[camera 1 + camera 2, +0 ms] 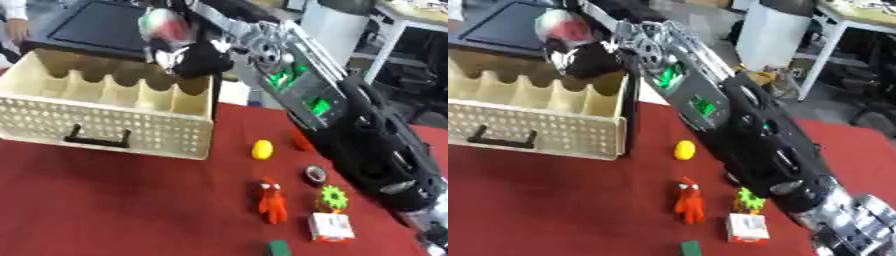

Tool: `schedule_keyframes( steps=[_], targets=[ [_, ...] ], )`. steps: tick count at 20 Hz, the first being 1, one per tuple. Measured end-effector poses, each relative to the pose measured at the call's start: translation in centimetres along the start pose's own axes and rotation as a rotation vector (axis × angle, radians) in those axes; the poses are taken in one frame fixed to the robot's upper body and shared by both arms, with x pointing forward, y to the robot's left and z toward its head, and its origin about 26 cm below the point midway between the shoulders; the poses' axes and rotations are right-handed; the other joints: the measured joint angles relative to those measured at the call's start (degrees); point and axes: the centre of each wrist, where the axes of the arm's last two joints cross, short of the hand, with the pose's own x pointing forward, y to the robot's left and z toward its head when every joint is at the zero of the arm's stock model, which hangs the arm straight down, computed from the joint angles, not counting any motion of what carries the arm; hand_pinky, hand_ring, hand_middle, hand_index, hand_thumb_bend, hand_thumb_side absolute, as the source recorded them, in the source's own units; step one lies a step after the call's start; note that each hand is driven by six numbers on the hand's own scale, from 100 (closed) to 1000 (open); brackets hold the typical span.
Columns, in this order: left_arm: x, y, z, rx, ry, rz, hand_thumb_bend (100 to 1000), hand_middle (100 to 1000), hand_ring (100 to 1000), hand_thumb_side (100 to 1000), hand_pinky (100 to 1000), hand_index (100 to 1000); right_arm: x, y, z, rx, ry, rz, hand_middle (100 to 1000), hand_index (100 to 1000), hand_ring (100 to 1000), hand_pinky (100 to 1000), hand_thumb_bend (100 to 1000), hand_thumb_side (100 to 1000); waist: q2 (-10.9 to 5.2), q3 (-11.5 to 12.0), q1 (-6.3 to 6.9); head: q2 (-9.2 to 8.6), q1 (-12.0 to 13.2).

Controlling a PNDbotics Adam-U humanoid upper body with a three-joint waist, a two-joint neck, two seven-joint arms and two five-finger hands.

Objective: Pick up objects from table and place into drawer.

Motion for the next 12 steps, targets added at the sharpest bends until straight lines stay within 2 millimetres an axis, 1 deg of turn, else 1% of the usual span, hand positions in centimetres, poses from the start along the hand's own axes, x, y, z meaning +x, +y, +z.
schedule_keyframes(
  steps=[2, 3, 5, 6, 7, 8, 9, 12],
  targets=[
    [0.00, 0.02, -0.01, 0.010, 0.002, 0.005, 359, 100, 100, 1000, 100, 704, -0.01, -0.01, 0.00, 0.008, -0.002, -0.012, 729, 867, 756, 670, 100, 485, 0.00, 0.10, -0.08, 0.00, -0.01],
    [-0.01, 0.05, -0.02, 0.017, 0.003, 0.008, 361, 100, 100, 1000, 100, 696, -0.01, -0.01, 0.00, 0.013, -0.003, -0.017, 746, 893, 772, 687, 100, 493, 0.00, 0.17, -0.15, 0.00, -0.01],
    [-0.03, 0.20, -0.09, 0.041, 0.003, 0.014, 371, 100, 100, 1000, 100, 687, -0.02, 0.06, -0.05, 0.022, -0.006, -0.017, 759, 908, 786, 703, 146, 479, 0.00, 0.33, -0.32, 0.00, -0.03],
    [-0.04, 0.29, -0.13, 0.056, 0.002, 0.018, 374, 100, 100, 1000, 100, 686, -0.05, 0.19, -0.13, 0.029, -0.007, -0.016, 770, 919, 797, 713, 197, 467, 0.00, 0.39, -0.35, 0.00, -0.05],
    [-0.02, 0.31, -0.15, 0.067, 0.000, 0.022, 374, 100, 100, 1000, 100, 686, -0.10, 0.29, -0.21, 0.034, -0.007, -0.012, 778, 926, 804, 719, 221, 465, 0.00, 0.46, -0.35, 0.00, -0.11],
    [0.04, 0.33, -0.20, 0.078, -0.005, 0.026, 374, 100, 100, 1000, 100, 685, -0.18, 0.41, -0.28, 0.040, -0.007, -0.002, 786, 937, 809, 724, 237, 466, 0.00, 0.56, -0.36, 0.00, -0.17],
    [0.11, 0.36, -0.26, 0.087, -0.009, 0.029, 374, 100, 100, 1000, 100, 685, -0.24, 0.52, -0.34, 0.046, -0.008, 0.009, 799, 948, 816, 731, 281, 482, 0.00, 0.63, -0.38, 0.00, -0.19],
    [0.16, 0.37, -0.29, 0.099, -0.016, 0.034, 373, 100, 100, 1000, 100, 685, -0.42, 0.68, -0.45, 0.055, -0.011, 0.044, 802, 949, 821, 736, 304, 492, 0.00, 0.65, -0.51, 0.00, -0.20]
  ],
)
